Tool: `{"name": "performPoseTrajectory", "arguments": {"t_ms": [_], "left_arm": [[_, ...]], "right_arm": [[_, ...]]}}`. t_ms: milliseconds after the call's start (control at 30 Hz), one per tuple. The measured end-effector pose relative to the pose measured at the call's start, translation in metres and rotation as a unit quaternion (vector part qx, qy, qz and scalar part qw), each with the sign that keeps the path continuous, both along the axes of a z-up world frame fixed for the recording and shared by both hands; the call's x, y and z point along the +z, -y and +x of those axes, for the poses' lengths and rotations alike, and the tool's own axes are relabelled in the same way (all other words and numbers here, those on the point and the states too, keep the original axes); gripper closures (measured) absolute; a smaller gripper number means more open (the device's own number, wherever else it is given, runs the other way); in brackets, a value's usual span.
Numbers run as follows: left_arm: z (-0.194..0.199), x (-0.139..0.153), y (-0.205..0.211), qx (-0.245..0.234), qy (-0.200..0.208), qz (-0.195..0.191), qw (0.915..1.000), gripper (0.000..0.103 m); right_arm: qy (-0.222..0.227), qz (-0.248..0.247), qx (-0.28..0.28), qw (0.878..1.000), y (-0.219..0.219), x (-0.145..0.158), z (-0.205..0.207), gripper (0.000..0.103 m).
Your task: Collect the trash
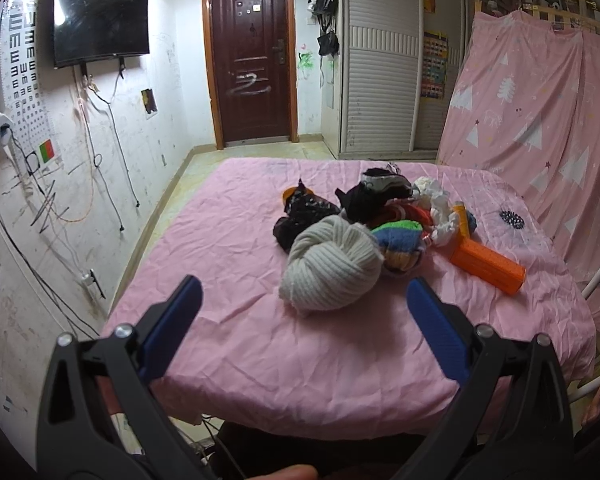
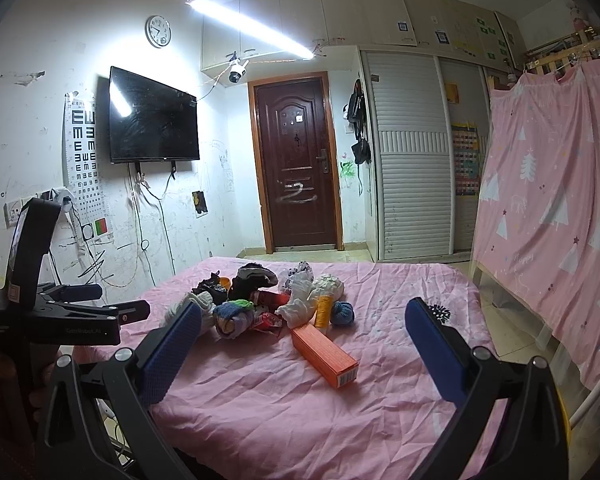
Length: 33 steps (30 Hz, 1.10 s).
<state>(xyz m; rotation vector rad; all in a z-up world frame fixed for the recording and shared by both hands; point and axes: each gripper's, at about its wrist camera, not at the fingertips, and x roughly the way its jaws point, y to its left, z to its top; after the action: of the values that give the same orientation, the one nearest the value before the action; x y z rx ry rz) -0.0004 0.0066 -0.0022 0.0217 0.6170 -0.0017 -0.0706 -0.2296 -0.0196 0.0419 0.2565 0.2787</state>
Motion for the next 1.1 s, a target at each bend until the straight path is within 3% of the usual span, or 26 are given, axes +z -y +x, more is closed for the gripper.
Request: {"name": "performPoseTrajectory", "arguments": {"t_ms": [1100], "left_arm": [[-0.0018, 0.0008, -0.0030, 0.001, -0.003, 0.000, 1.0000, 0.005]], "right_arm": [[0.001, -0.002, 0.001, 1.000, 0.0012, 0.0006, 0.0008, 0.008]]}}
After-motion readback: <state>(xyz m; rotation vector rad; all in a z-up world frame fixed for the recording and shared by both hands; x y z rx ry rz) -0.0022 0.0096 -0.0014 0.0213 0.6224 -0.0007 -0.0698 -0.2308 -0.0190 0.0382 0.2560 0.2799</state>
